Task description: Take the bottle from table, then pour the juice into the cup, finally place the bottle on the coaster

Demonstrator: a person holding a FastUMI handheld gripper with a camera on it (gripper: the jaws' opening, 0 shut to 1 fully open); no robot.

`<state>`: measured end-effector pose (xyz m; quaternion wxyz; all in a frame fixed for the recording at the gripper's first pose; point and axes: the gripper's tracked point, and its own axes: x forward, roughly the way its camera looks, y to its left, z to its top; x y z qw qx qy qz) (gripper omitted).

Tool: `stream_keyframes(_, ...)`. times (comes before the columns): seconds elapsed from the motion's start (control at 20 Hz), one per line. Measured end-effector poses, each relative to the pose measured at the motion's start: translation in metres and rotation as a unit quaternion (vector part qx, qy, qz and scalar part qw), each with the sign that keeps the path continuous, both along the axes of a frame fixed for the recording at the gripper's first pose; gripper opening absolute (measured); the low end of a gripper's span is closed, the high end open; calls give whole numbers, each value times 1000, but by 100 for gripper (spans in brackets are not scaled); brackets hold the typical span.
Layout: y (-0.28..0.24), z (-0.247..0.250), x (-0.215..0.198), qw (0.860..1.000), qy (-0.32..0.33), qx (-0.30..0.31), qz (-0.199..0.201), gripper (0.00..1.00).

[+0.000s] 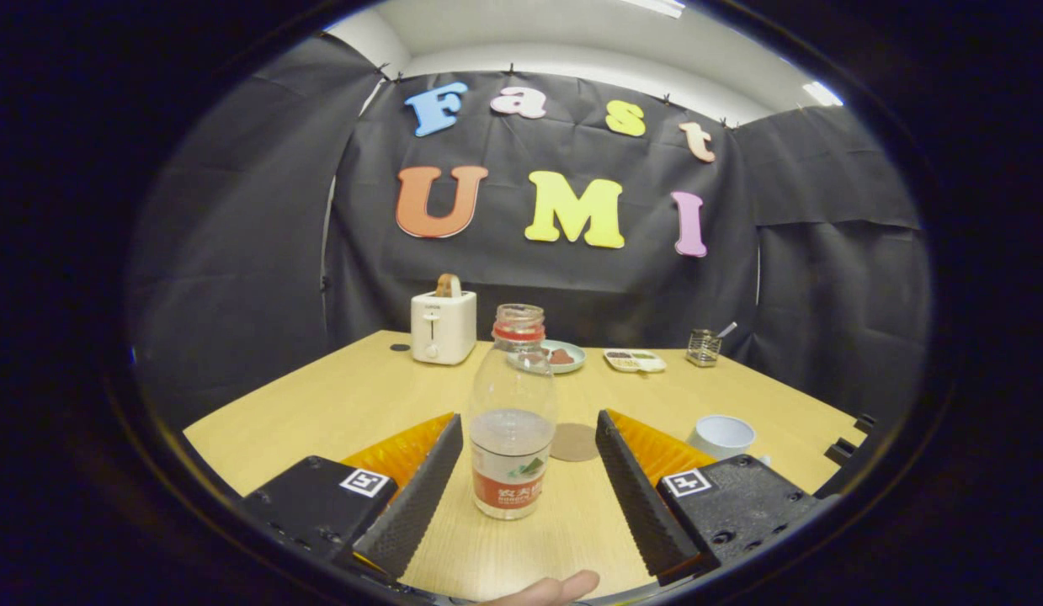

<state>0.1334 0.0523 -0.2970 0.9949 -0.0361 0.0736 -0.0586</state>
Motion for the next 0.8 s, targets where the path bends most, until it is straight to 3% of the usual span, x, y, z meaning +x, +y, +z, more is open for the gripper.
stream_keyframes(0.5, 5, -26, 30, 1000, -17, 20, 5, 100)
stream_keyframes(0.75, 9, -22, 52, 997, -72, 35, 9, 100)
stream_keyframes(0.8, 8, -25, 52, 997, -68, 48, 5, 94)
